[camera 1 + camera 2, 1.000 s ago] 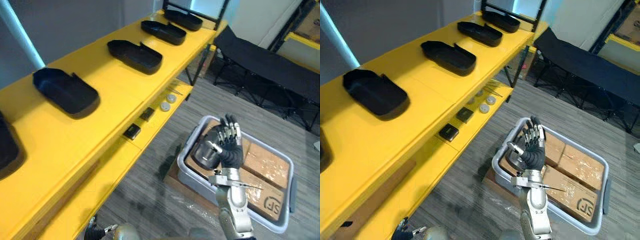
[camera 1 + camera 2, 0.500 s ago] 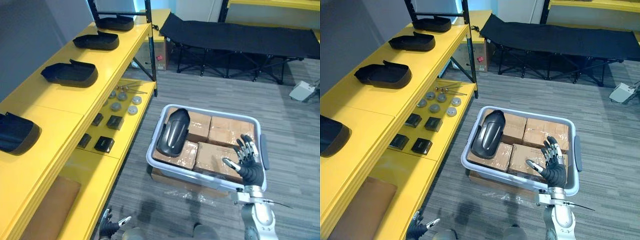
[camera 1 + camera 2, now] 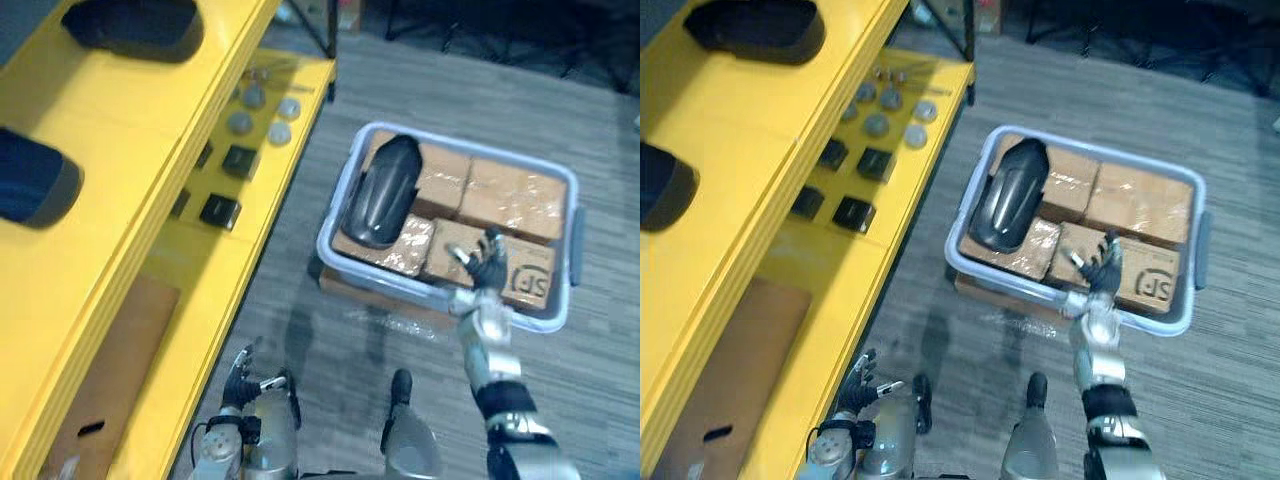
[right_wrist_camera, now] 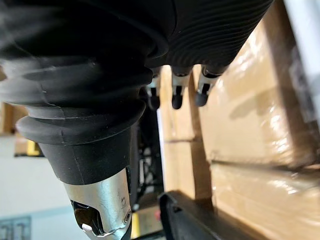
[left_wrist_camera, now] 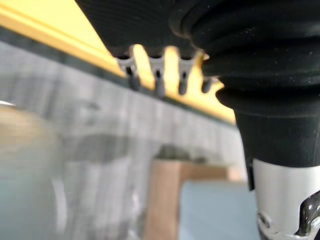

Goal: Walk over and take plastic housings, then place them on the shelf

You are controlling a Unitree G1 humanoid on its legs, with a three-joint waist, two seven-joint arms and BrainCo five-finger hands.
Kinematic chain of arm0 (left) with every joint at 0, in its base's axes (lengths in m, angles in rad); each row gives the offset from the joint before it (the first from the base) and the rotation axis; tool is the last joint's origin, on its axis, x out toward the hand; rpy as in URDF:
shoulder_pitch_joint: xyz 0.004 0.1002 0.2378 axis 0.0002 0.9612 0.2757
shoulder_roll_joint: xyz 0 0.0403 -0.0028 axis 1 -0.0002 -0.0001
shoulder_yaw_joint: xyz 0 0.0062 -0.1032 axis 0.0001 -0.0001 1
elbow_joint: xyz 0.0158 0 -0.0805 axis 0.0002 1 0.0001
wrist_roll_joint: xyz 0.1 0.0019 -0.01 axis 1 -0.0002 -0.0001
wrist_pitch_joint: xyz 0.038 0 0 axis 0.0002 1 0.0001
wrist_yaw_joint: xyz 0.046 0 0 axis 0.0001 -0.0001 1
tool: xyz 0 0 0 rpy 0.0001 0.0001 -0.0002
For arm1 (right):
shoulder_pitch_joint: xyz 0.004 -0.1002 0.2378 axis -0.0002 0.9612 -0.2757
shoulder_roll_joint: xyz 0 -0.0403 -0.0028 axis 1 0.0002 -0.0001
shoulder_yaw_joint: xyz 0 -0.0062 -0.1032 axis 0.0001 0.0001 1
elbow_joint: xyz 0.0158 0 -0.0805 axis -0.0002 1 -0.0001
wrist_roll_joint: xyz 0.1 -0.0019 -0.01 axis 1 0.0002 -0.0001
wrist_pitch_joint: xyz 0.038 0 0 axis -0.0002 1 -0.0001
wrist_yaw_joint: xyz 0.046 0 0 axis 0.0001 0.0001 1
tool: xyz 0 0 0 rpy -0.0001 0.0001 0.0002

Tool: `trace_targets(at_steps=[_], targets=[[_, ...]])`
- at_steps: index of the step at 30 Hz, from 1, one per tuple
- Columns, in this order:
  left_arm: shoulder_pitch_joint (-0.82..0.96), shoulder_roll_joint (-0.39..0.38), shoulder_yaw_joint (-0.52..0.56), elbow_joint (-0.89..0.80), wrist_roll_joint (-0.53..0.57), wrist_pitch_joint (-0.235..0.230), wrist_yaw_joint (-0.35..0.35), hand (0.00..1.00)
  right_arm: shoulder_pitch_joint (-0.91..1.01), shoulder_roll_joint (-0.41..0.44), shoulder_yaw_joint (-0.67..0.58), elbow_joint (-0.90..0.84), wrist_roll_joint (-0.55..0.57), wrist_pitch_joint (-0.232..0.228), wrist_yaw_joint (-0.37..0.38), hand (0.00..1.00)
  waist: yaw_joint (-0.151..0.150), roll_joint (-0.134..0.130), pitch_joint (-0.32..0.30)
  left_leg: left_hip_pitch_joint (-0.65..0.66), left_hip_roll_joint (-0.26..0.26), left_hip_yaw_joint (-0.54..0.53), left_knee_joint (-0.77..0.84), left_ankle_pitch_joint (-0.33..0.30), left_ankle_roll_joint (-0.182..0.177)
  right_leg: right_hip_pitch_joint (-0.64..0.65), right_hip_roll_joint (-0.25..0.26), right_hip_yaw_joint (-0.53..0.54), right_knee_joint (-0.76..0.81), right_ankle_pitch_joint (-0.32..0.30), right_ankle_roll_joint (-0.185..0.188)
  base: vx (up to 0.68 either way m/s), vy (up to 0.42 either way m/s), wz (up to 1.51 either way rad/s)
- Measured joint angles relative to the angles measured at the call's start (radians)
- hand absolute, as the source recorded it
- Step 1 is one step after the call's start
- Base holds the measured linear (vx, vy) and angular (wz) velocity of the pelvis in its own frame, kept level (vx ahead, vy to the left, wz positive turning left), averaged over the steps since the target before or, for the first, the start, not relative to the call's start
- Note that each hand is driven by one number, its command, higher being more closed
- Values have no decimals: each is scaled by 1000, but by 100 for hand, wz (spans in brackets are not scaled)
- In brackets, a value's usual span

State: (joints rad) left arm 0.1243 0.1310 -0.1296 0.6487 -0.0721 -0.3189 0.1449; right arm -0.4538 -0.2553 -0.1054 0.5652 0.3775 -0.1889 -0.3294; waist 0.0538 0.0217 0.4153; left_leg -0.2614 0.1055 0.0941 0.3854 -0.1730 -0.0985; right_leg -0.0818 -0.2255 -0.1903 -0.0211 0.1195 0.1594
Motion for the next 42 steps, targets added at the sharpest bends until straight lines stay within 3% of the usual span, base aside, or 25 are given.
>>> trace_targets(at_steps=[8, 13, 16, 20, 25, 29, 30, 34, 42], targets=[[-6, -21, -20, -3, -21, -12, -27, 0, -259, -149, 2, 231, 2, 89, 1, 0, 49, 38, 31, -42, -17, -61, 15, 5, 7, 14, -4, -83, 0, 11, 11, 16, -1, 24], [-24, -26, -52, 2, -50, -23, -39, 0, -369, -240, 9, 329, 0, 155, -10, 0, 77, 99, 63, -55, -25, -90, 37, 4, 8, 10, -10, -116, 33, 9, 10, -26, 29, 11], [-37, -29, -70, 22, -84, -33, -39, 0, -395, -247, 10, 385, -2, 203, -44, 0, 98, 107, 70, -57, -25, -90, 43, 5, 8, 2, -15, -122, 54, -7, 8, -47, 25, 2], [-49, -30, -92, 35, -89, -41, -41, 0, -412, -275, 11, 453, -4, 268, -64, 0, 99, 110, 70, -72, -31, -111, 52, 9, 15, -18, -27, -147, 111, -39, 10, -54, 15, 13], [-60, -33, -131, 40, -130, -42, -40, 0, -488, -371, 31, 527, -32, 362, -45, 0, 107, 162, 91, -94, -39, -115, 68, 16, 22, -44, -42, -156, 151, -49, 13, -48, 30, 5], [-63, -29, -150, 42, -161, -42, -37, 0, -494, -392, 32, 560, -69, 410, -13, 0, 112, 169, 92, -106, -38, -124, 75, 17, 22, -63, -47, -160, 185, -67, 15, -12, 4, 5], [-65, -27, -157, 43, -168, -41, -36, 0, -494, -408, 32, 567, -79, 435, 4, 100, 113, 170, 92, -106, -42, -135, 78, 17, 22, -63, -51, -165, 203, -78, 16, -10, 5, 21], [-69, -28, -169, 42, -214, -41, -31, 0, -519, -442, 50, 609, -118, 478, 25, 100, 135, 175, 92, -109, -50, -143, 79, 19, 22, -80, -72, -171, 255, -108, 18, -16, 6, 11], [-73, -25, -189, 39, -275, -27, -31, 0, -539, -528, 49, 663, -158, 519, 50, 100, 155, 187, 84, -156, -57, -170, 92, 24, 19, -125, -85, -197, 312, -139, 16, -13, 4, 10]])
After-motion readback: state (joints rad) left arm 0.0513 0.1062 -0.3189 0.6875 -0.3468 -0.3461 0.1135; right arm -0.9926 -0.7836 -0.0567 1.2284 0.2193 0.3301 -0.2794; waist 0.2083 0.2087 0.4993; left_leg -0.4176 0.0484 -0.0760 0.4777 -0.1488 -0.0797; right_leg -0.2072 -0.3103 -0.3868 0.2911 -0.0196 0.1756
